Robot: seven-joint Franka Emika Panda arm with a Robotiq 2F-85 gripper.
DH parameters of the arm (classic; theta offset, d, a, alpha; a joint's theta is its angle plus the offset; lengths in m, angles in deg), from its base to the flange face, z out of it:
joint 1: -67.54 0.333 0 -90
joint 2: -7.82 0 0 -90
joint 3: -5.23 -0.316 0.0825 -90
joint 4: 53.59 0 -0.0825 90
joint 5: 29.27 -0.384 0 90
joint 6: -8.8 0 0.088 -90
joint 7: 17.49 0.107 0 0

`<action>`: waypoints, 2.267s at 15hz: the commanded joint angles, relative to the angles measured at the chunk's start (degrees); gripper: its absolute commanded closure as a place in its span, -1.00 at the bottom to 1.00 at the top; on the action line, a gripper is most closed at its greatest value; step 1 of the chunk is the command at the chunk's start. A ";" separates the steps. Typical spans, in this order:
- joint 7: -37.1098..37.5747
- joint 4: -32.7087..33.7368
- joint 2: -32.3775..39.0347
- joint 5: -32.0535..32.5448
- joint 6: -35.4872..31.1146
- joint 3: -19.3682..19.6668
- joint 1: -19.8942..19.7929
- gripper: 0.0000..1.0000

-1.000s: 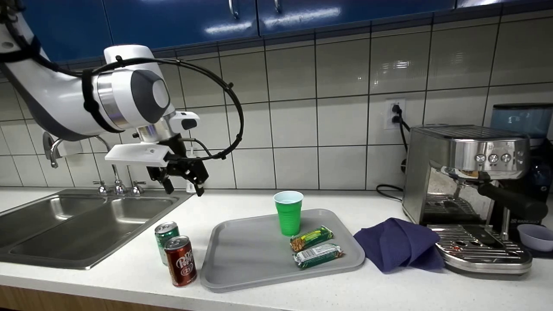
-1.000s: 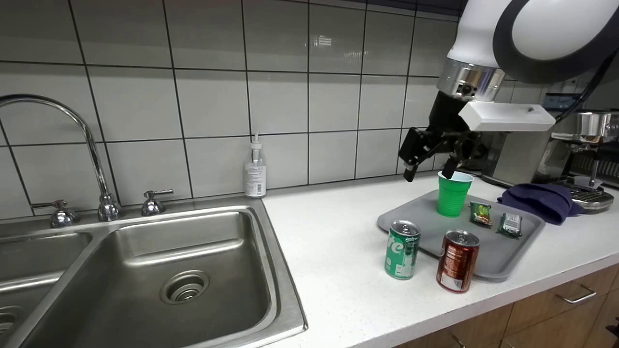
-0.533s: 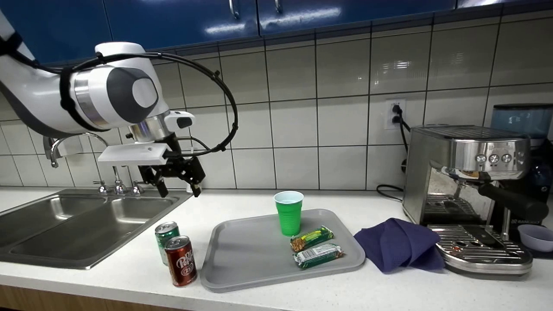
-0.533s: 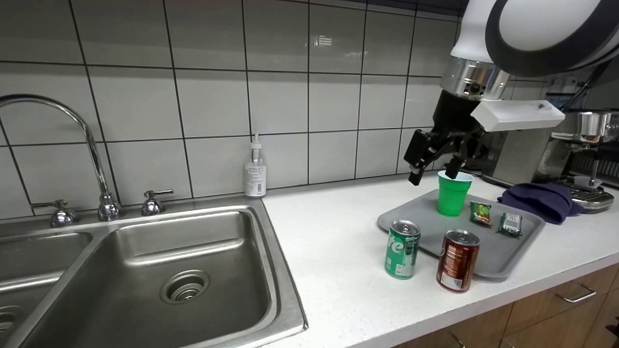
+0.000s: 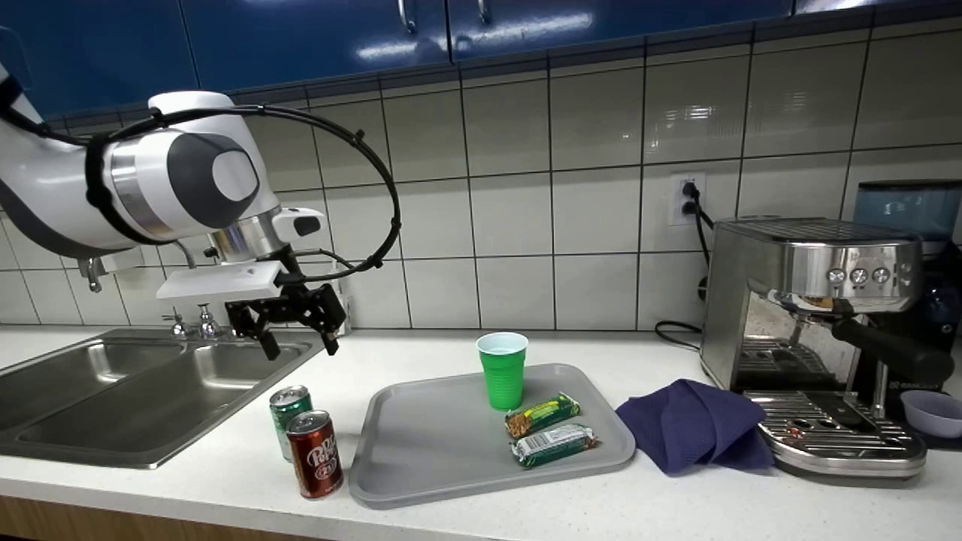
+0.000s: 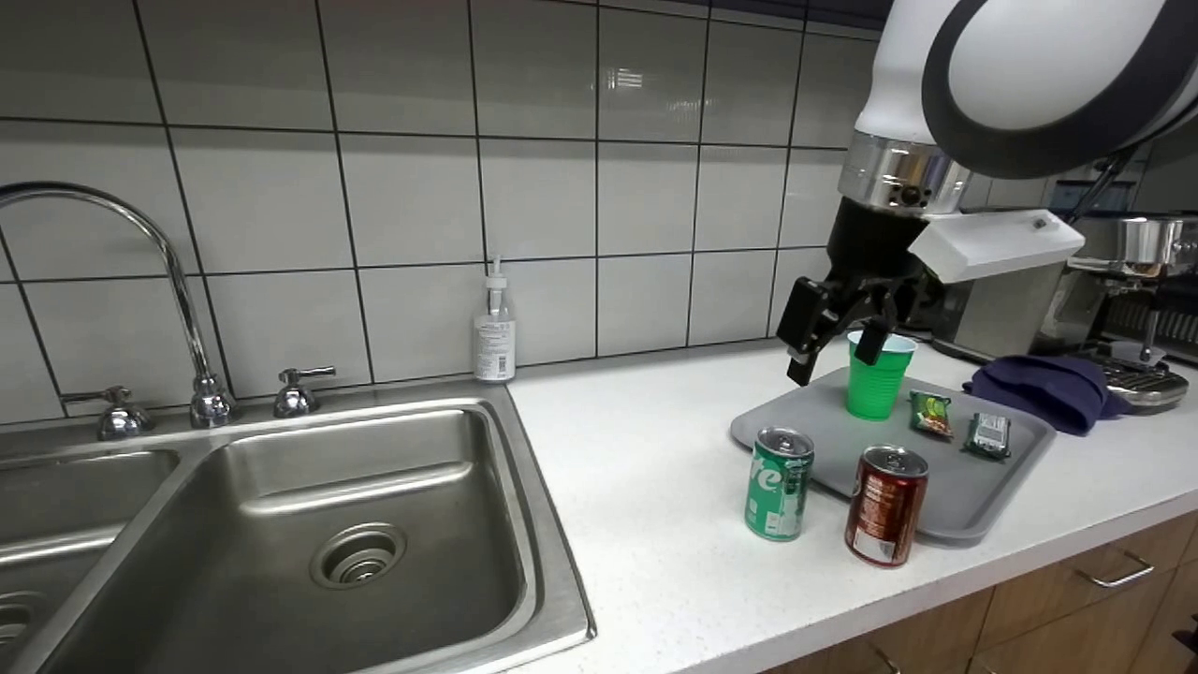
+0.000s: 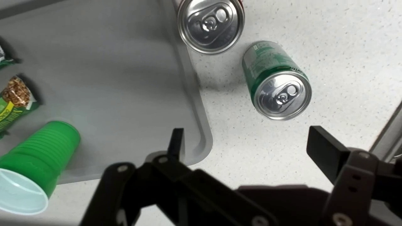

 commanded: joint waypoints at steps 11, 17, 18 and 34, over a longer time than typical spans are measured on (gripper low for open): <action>1.04 3.57 10.54 1.95 -8.19 -4.17 -2.73 -1.00; 1.17 5.67 13.94 1.83 -8.93 -4.25 -1.60 -1.00; 1.11 5.95 14.39 1.70 -8.97 -4.25 -1.38 -1.00; 1.38 5.92 17.58 3.00 -8.79 -3.05 2.01 -1.00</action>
